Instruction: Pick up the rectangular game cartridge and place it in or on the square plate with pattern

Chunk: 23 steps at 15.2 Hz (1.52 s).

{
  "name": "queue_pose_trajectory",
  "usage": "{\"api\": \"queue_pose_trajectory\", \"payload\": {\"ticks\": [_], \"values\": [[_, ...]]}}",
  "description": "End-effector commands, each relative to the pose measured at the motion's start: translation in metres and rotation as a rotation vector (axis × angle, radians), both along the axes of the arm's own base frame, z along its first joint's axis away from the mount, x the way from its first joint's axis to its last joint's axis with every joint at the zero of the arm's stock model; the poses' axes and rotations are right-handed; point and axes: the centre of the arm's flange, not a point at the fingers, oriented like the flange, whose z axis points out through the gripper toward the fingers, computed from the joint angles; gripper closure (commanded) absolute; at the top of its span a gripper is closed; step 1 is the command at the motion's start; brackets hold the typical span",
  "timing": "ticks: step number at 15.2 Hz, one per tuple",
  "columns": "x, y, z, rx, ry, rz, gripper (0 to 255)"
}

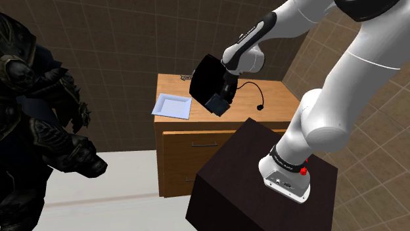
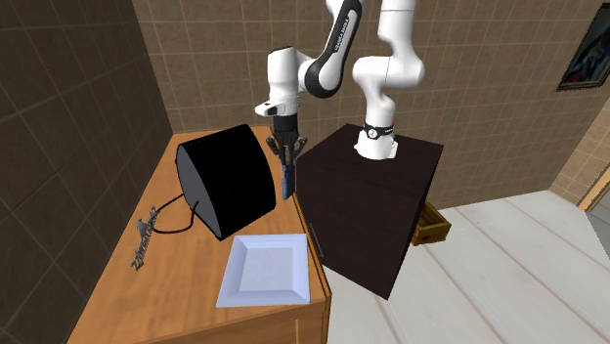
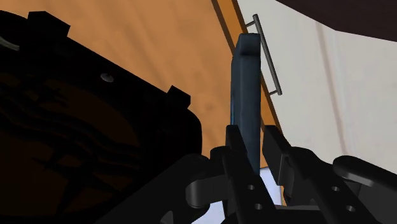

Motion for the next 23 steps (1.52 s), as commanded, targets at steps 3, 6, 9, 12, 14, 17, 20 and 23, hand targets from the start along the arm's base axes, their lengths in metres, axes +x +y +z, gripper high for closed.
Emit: {"api": "queue_pose_trajectory", "payload": {"ticks": [3,6,9,12,14,17,20,23], "values": [[0.024,0.009,0.011,-0.001,0.001,0.000,255],[0.061,0.023,0.017,-0.001,0.001,0.000,255],[0.097,0.037,0.023,-0.001,0.001,0.000,255],[0.134,0.050,0.029,-0.001,0.001,0.000,255],[0.158,0.060,0.033,-0.001,0.001,0.000,255],[0.195,0.074,0.039,-0.001,0.001,0.000,255],[0.218,0.083,0.038,-0.001,0.001,0.000,255],[0.218,0.083,0.022,-0.001,0.001,0.000,255]]}}
